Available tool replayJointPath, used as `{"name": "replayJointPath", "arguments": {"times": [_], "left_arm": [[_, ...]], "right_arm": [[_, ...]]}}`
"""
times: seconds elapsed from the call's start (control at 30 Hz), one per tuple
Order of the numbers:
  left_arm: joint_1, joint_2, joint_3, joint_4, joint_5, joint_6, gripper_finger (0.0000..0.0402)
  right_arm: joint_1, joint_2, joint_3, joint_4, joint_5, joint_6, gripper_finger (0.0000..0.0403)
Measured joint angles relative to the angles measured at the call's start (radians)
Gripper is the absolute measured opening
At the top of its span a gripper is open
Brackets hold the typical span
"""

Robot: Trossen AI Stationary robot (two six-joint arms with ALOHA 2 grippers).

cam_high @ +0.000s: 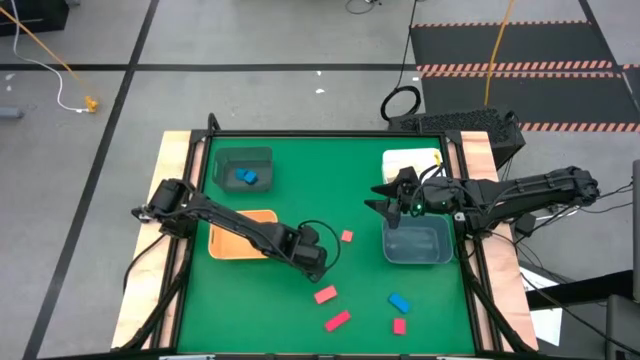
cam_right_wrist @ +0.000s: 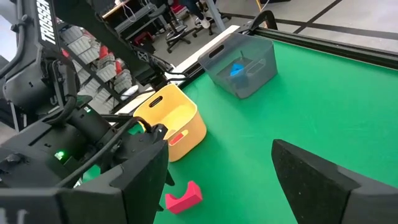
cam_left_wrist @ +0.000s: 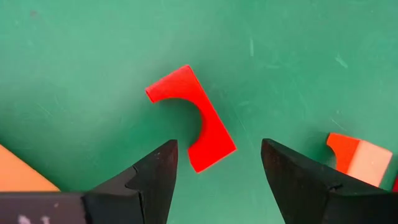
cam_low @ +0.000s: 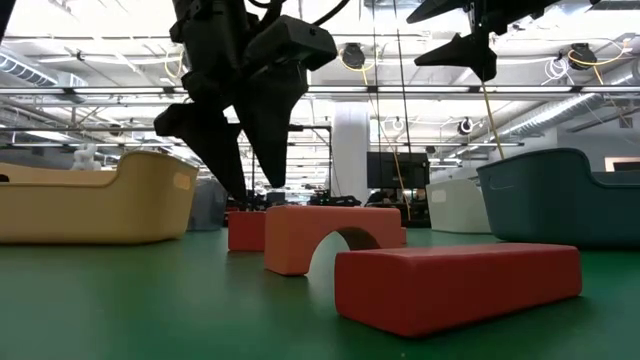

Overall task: Sort & place blocks by color
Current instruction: Put the top left red block into the green bin

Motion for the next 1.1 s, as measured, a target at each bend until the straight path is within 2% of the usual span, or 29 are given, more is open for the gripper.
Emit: {"name": "replayJointPath", "arguments": {"times": [0.3, 0.47, 0.67, 0.9, 1.1], "left_arm": [[-0.034, 0.000, 0.039, -0.008, 0.049, -0.023, 0.0232], [-0.030, -0.001, 0.067, -0.017, -0.004, 0.023, 0.0232], [-0.001, 0.021, 0.066, -0.055, -0.010, 0.053, 0.0232], [0.006, 0.092, 0.066, -0.039, 0.059, 0.041, 0.0232], [0.006, 0.096, 0.066, -0.055, 0.013, 0.031, 0.0228]], "right_arm": [[0.000, 0.000, 0.000, 0.000, 0.000, -0.001, 0.0278], [-0.002, 0.000, 0.000, 0.000, 0.005, -0.016, 0.0278], [-0.002, 0.000, 0.000, 0.000, 0.006, -0.018, 0.0278], [-0.002, 0.000, -0.001, -0.003, 0.006, -0.019, 0.0278], [-0.002, 0.000, -0.002, -0.005, 0.007, -0.025, 0.0278]]}}
